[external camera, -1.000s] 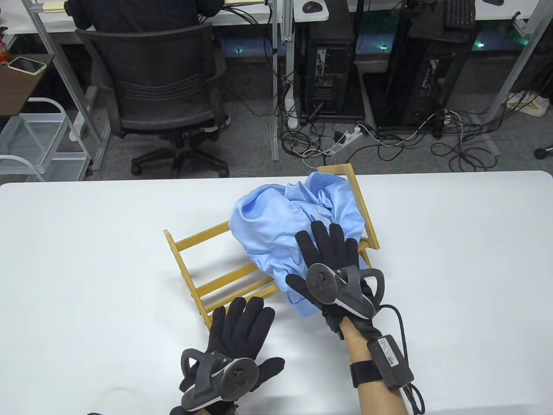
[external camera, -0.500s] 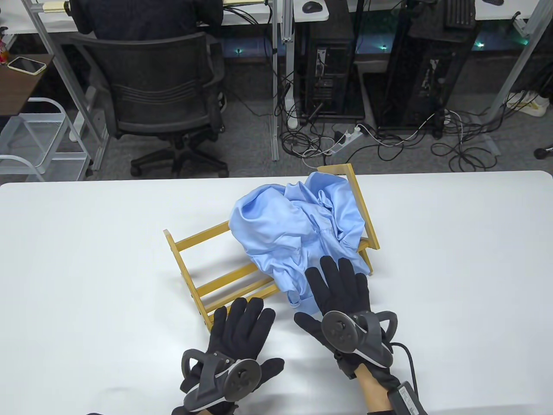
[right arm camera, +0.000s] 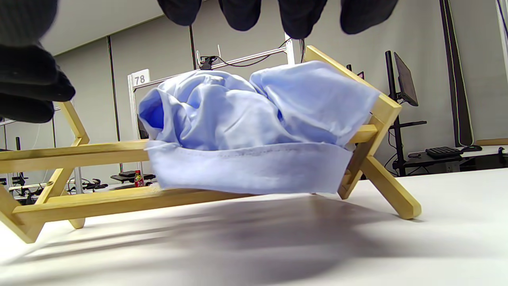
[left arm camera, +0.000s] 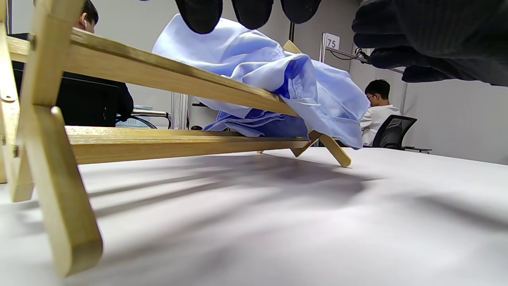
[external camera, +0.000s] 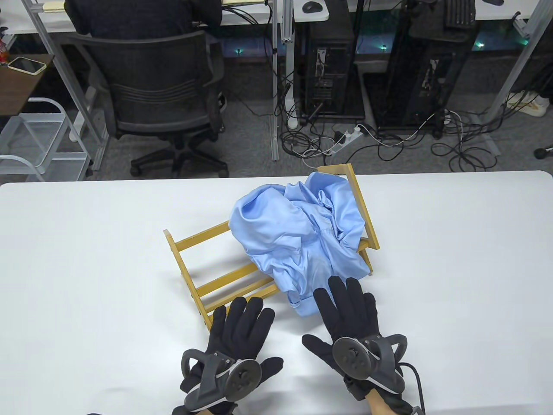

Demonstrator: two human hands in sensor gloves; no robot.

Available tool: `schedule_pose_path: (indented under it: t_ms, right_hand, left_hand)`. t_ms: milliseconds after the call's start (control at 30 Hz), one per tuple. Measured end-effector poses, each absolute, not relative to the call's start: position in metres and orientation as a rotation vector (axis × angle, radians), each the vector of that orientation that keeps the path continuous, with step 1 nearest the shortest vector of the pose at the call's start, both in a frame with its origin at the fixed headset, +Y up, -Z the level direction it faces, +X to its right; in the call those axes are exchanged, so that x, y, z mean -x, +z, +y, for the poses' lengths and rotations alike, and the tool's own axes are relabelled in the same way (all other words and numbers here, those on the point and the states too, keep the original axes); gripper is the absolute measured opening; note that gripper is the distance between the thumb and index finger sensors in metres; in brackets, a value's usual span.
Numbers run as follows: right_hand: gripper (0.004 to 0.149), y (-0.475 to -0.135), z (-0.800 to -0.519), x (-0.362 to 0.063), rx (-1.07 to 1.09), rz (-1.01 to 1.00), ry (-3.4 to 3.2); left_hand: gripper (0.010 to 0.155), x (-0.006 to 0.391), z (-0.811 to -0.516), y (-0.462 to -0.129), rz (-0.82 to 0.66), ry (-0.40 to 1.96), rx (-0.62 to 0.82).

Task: Hang long-sleeve shirt on book rack

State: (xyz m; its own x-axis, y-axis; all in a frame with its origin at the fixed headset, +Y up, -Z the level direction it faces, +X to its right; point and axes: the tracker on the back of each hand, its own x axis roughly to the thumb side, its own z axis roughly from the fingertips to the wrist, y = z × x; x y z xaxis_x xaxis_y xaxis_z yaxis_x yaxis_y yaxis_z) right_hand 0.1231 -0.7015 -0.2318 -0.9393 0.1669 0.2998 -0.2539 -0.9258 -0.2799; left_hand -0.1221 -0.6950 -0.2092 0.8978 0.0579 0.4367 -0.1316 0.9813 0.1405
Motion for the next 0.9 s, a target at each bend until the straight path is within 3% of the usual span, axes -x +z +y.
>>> schedule_pose_path:
  t_ms: [900]
  right_hand:
    - [0.091, -0.222, -0.703, -0.128, -0.464, -0.439, 2.762]
  left_hand:
    - [0.095, 0.113, -0.688, -0.200, -0.509, 0.070, -0.212]
